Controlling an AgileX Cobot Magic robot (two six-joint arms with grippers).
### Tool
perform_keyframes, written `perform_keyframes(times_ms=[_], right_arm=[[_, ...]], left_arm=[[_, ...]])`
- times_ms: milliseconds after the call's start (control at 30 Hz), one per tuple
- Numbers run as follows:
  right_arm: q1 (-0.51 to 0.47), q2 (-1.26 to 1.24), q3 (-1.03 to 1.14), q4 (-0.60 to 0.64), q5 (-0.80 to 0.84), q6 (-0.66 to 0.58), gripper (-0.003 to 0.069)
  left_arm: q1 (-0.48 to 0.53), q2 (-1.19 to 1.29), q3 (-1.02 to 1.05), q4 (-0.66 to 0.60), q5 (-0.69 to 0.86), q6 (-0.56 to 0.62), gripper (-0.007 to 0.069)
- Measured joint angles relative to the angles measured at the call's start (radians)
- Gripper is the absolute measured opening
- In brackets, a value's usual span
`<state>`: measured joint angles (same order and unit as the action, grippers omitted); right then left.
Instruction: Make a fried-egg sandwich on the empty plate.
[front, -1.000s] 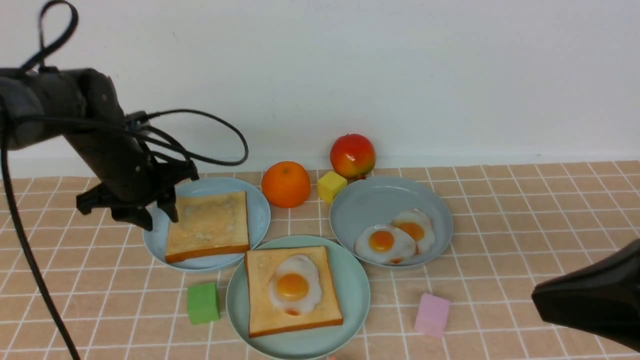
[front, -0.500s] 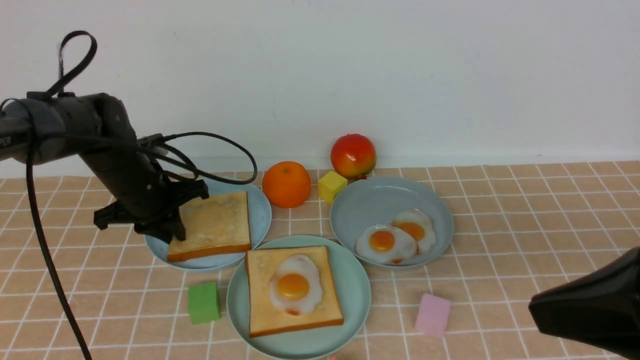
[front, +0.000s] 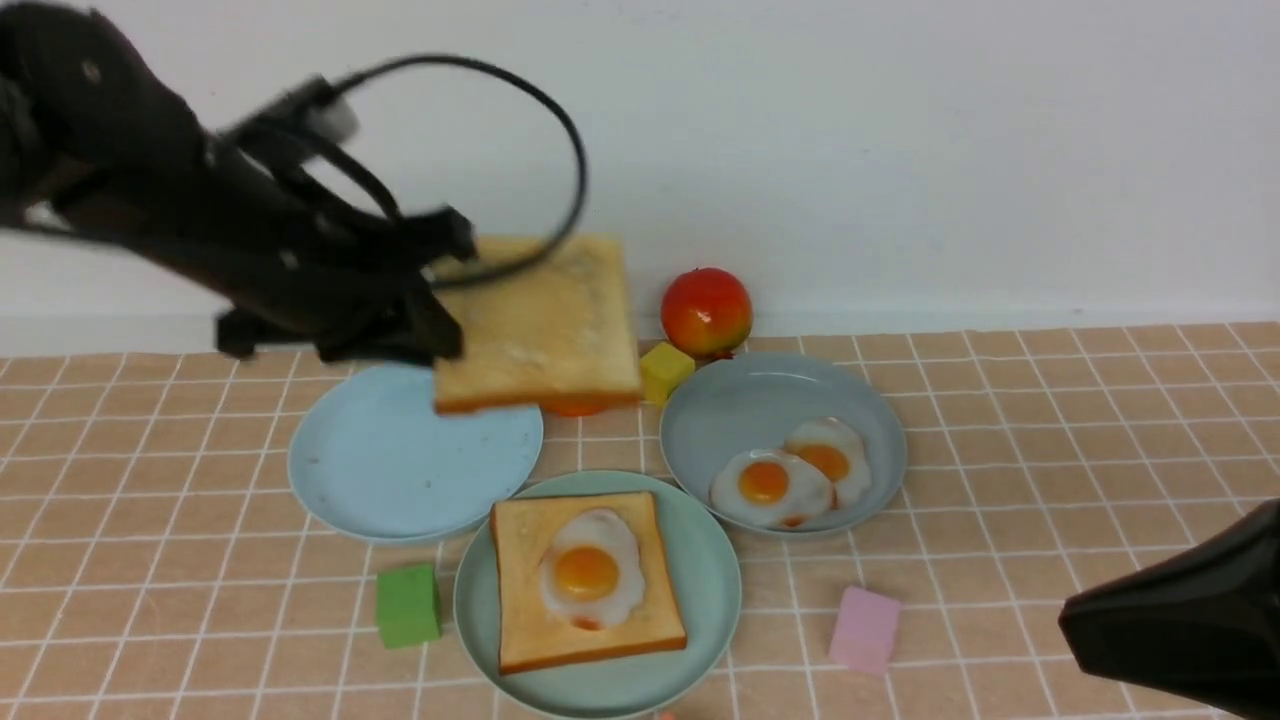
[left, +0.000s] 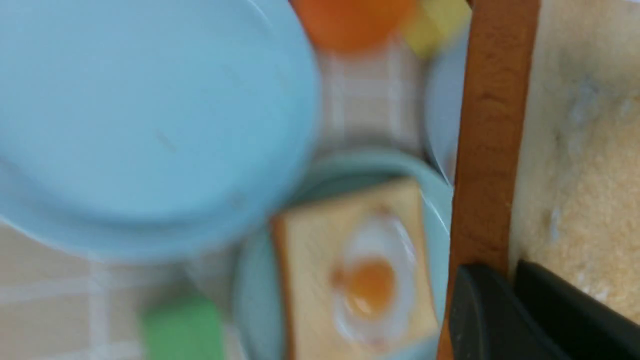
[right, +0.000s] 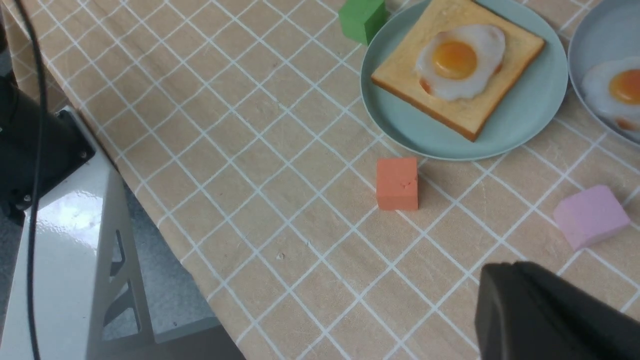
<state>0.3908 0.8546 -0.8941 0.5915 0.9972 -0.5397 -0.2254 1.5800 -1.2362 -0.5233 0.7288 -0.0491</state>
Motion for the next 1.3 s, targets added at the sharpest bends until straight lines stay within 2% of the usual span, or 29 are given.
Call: perform_keyframes(times_ms=[267,567,700,933,1033,1167,1300], right_arm=[[0.0,0.0,0.0,0.0,-0.004,0.0,0.0038],[0.0,0.0,0.0,0.0,-0.006,-0.001,0.005],[0.0,0.0,0.0,0.0,-0.006,-0.001,0.006],[0.0,0.0,0.0,0.0,-0.007,0.005,0.0075],[0.0,0.0,0.0,0.0,-0.007,0.023,0.0078],[0.0,0.0,0.0,-0.006,-0.007,0.042,0.0085],[0.0,0.0,0.0,-0.025,-0.007,0.128,0.009]], left_arm=[[-0.119,0.032,0.268,-0.076,-0.215,-0.009,0.0045],[-0.128,0.125,0.29,-0.093,-0.273,-0.012,0.005],[-0.128,0.125,0.29,-0.094,-0.283,-0.012,0.012],[-0.128,0.102,0.29,-0.074,-0.246,-0.012,0.0336],[-0.128,0.067,0.29,-0.047,-0.209,-0.012,0.0397],[-0.128,-0.004,0.276,0.004,-0.132,-0.012,0.0429],[-0.132,-0.134,0.248,0.019,-0.049,0.015,0.0395]])
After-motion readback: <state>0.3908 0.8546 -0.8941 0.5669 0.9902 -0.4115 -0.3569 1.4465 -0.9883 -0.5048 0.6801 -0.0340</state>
